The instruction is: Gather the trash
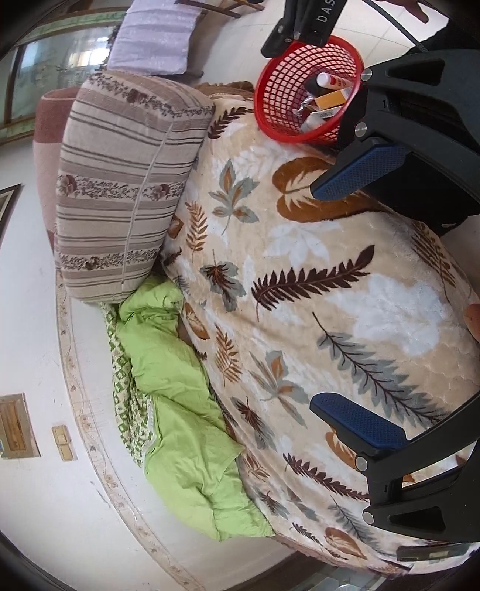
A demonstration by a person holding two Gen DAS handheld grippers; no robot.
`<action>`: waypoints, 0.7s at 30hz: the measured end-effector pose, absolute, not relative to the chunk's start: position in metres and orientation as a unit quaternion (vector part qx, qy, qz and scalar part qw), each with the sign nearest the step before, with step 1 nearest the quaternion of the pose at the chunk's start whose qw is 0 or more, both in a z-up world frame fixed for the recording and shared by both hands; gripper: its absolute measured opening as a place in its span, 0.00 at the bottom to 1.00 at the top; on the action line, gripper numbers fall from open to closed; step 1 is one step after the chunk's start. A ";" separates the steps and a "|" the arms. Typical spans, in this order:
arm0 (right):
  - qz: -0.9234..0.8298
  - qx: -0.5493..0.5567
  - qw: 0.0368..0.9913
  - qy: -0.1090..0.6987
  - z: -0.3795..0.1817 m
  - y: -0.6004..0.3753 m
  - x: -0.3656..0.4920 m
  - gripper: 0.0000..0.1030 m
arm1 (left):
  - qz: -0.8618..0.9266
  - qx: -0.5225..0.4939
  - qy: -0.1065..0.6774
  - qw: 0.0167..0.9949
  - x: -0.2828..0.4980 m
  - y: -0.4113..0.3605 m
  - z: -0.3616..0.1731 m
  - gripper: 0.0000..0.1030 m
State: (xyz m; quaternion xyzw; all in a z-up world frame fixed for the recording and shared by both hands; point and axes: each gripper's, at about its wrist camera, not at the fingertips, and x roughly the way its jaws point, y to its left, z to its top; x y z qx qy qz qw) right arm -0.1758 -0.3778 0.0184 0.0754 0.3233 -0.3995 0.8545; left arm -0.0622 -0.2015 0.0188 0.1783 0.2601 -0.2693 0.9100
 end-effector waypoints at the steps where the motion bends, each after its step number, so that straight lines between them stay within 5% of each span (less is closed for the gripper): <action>1: -0.399 0.076 0.855 0.324 0.018 -0.378 -0.176 0.98 | -0.273 0.175 0.264 0.909 -0.062 -0.202 0.018 1.00; 21: -0.397 0.081 0.853 0.328 0.017 -0.379 -0.176 0.98 | -0.267 0.153 0.274 0.911 -0.057 -0.196 0.015 1.00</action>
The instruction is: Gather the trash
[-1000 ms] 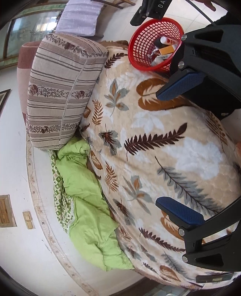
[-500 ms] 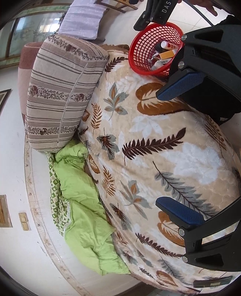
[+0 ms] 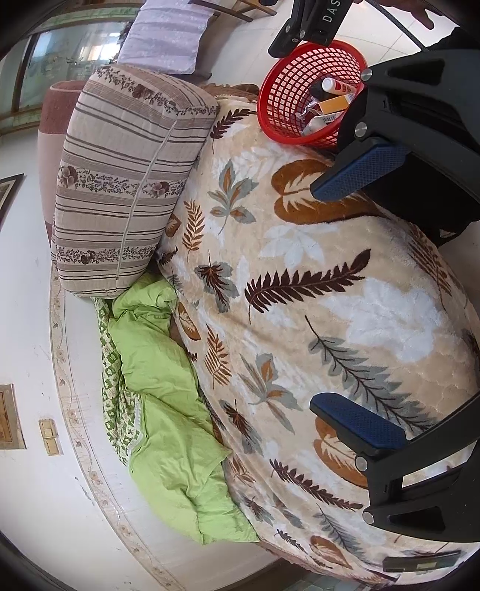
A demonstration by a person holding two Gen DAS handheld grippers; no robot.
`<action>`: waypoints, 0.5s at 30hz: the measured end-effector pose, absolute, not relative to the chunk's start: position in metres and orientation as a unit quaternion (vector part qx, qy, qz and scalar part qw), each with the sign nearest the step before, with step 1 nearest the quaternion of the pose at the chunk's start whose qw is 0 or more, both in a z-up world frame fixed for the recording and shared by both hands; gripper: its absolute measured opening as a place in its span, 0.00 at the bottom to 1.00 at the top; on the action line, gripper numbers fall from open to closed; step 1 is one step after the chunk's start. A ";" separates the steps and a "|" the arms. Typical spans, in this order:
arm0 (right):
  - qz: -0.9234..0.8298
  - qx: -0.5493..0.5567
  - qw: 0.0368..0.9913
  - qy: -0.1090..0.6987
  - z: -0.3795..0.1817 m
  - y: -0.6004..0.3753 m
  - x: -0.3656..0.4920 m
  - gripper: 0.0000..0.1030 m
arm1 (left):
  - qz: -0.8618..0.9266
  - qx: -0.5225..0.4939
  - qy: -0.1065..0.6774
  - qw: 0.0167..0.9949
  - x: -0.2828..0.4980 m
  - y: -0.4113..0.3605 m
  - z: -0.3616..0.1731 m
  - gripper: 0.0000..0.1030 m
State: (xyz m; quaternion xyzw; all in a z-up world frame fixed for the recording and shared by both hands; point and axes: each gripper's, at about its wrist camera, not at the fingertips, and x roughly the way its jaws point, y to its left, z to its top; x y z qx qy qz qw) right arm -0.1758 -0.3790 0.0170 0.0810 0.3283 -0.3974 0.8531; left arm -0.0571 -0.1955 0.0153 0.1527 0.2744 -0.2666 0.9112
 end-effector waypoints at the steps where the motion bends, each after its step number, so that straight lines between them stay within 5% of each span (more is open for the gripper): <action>1: -0.397 0.081 0.853 0.329 0.016 -0.379 -0.176 0.98 | -0.266 0.153 0.274 0.912 -0.057 -0.196 0.015 1.00; 15: -0.396 0.084 0.851 0.334 0.014 -0.380 -0.176 0.98 | -0.267 0.152 0.274 0.911 -0.058 -0.196 0.015 1.00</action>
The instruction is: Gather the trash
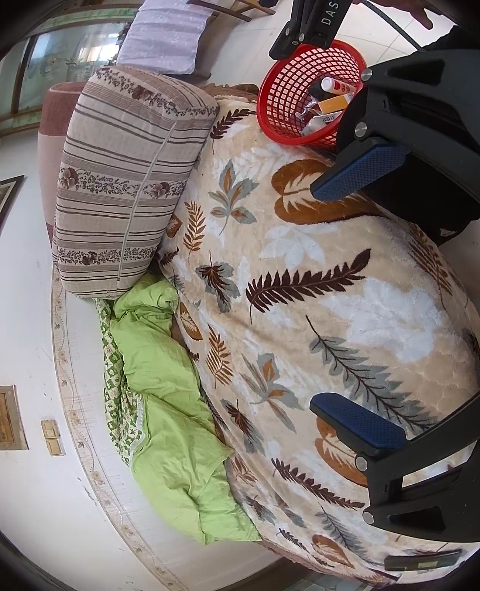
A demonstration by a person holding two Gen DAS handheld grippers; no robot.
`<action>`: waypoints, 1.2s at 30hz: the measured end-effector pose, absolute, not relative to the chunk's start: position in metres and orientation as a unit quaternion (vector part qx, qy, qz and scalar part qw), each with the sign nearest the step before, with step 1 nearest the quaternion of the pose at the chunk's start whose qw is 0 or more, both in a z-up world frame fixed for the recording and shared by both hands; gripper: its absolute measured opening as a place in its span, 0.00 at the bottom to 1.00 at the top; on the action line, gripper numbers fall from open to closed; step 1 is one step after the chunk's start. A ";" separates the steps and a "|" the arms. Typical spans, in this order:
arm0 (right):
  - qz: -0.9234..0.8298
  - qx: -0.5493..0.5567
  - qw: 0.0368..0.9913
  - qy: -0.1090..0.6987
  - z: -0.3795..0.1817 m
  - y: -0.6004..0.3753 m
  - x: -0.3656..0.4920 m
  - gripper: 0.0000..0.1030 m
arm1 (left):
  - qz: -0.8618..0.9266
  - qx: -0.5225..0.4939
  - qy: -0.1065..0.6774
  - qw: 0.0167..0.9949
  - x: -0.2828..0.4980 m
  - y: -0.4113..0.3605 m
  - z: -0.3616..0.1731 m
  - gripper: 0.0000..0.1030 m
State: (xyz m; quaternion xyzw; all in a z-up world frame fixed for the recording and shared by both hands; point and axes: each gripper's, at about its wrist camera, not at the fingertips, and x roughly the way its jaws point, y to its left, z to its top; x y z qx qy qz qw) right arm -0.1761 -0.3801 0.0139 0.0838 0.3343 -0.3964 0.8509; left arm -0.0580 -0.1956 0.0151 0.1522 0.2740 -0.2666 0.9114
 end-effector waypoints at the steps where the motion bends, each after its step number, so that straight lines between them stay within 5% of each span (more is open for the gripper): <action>1: -0.396 0.084 0.851 0.334 0.014 -0.381 -0.176 0.98 | -0.267 0.152 0.274 0.911 -0.058 -0.195 0.015 1.00; 36: -0.394 0.090 0.849 0.340 0.008 -0.379 -0.177 0.98 | -0.272 0.155 0.272 0.910 -0.062 -0.198 0.016 1.00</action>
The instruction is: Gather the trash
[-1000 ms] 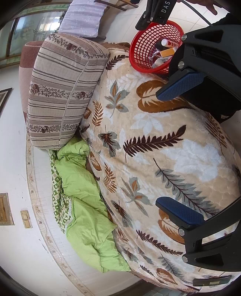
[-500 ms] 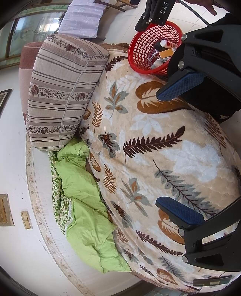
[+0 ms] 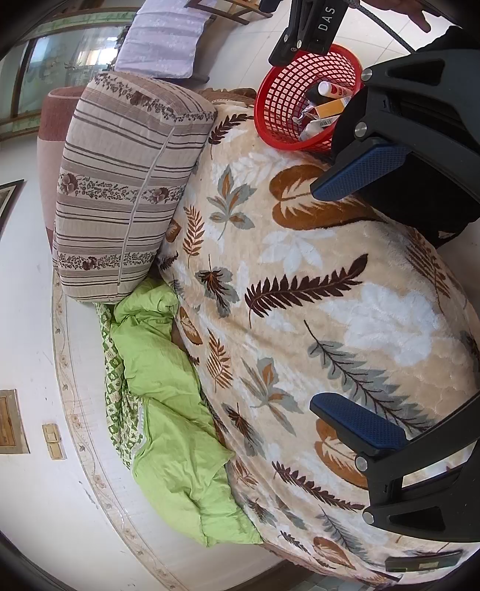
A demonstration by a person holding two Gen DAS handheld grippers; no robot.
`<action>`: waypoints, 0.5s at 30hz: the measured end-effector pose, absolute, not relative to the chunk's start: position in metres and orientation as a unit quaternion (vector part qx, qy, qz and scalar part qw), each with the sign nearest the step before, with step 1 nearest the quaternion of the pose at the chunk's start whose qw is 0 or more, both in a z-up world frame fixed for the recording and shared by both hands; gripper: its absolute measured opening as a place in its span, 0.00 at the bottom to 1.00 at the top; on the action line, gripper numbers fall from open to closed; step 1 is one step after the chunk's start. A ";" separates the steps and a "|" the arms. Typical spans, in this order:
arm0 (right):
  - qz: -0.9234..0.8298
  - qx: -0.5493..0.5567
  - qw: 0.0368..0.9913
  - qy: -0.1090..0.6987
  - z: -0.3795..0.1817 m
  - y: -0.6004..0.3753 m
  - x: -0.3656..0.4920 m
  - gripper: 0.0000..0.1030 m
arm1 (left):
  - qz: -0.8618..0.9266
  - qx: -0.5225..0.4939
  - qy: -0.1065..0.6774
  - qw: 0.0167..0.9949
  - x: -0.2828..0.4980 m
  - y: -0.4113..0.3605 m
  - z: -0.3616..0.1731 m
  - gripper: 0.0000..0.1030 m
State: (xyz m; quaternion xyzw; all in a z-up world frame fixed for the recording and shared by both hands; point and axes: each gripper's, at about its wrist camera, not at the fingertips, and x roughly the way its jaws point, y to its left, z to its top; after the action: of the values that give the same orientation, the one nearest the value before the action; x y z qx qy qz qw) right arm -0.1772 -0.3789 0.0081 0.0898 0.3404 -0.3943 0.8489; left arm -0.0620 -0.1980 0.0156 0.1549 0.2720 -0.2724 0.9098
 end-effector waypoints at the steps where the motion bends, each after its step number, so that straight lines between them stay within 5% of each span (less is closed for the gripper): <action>1: -0.394 0.090 0.849 0.341 0.008 -0.378 -0.177 0.98 | -0.272 0.155 0.272 0.910 -0.062 -0.198 0.016 1.00; 15: -0.393 0.091 0.849 0.342 0.008 -0.379 -0.177 0.98 | -0.273 0.156 0.272 0.910 -0.063 -0.198 0.015 1.00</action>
State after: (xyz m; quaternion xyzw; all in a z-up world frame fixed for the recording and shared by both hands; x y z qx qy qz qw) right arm -0.1769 -0.3790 0.0077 0.0906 0.3418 -0.3933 0.8487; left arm -0.0627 -0.1983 0.0152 0.1556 0.2717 -0.2732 0.9096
